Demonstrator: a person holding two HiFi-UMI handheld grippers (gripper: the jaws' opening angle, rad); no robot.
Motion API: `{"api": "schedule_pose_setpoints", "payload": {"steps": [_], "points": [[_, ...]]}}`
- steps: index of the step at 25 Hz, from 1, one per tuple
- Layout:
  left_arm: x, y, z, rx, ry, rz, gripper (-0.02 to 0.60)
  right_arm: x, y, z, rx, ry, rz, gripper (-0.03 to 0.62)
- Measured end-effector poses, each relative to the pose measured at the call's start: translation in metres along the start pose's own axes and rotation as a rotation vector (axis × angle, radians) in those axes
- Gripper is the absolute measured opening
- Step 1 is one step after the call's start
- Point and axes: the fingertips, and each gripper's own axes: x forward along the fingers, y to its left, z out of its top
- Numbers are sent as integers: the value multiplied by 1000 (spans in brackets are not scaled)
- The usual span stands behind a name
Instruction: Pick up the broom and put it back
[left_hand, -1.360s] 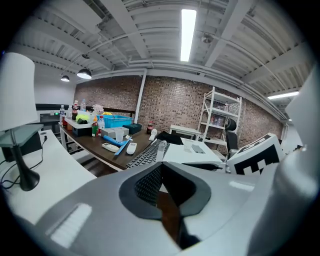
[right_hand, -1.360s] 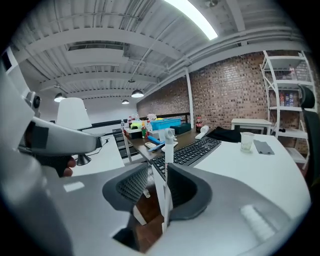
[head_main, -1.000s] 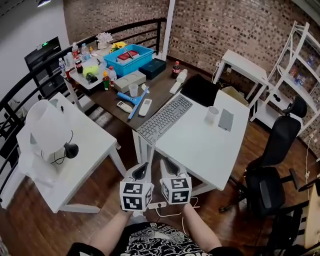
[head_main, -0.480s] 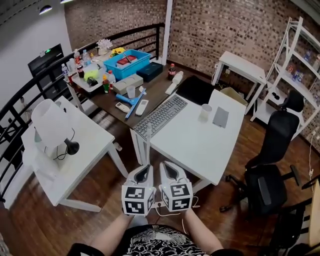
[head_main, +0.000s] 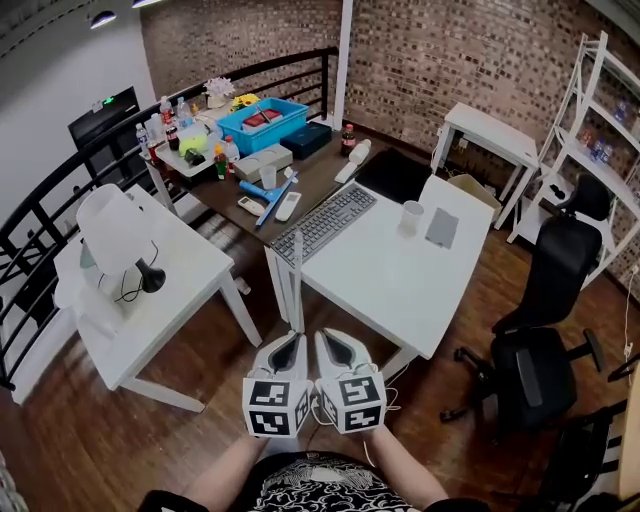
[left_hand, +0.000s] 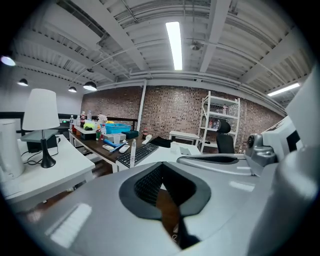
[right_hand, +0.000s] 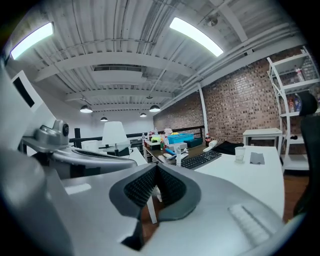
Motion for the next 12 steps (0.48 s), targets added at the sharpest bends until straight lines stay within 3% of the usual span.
{"api": "schedule_pose_setpoints", "payload": {"steps": [12], "points": [[-39, -14, -16, 32, -21, 17, 5, -31, 21, -7, 21, -41, 54, 0]]}}
